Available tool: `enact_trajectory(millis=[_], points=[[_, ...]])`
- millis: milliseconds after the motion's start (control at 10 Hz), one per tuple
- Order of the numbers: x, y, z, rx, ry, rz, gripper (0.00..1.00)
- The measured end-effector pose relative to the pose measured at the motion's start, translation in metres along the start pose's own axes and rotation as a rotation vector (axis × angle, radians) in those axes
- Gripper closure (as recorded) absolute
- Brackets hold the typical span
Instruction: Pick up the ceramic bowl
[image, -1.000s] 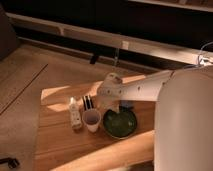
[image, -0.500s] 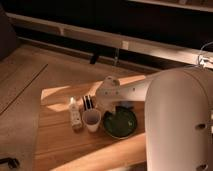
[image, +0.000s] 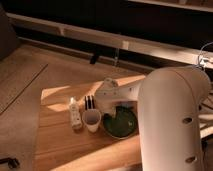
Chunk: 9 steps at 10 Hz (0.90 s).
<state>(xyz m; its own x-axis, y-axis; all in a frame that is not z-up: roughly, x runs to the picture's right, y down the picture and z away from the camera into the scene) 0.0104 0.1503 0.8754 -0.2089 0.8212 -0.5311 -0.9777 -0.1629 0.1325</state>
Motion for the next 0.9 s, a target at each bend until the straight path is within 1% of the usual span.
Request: enact_trajectory(millis=[200, 300, 400, 500, 700, 800, 900], points=[[-0.007, -0.001, -0.012, 0.045, -0.032, -0.008, 0.91], [-0.009, 0.003, -0.015, 0.051, -0.042, -0.016, 0.97], [-0.008, 0.008, -0.017, 0.057, -0.047, -0.026, 1.00], [-0.003, 0.008, -0.017, 0.072, -0.040, -0.033, 1.00], [0.003, 0.006, -0.014, 0.079, -0.023, -0.025, 1.00], [0.003, 0.003, -0.015, 0.083, -0.022, -0.016, 1.00], [-0.003, 0.001, -0.025, 0.085, -0.038, 0.002, 1.00]])
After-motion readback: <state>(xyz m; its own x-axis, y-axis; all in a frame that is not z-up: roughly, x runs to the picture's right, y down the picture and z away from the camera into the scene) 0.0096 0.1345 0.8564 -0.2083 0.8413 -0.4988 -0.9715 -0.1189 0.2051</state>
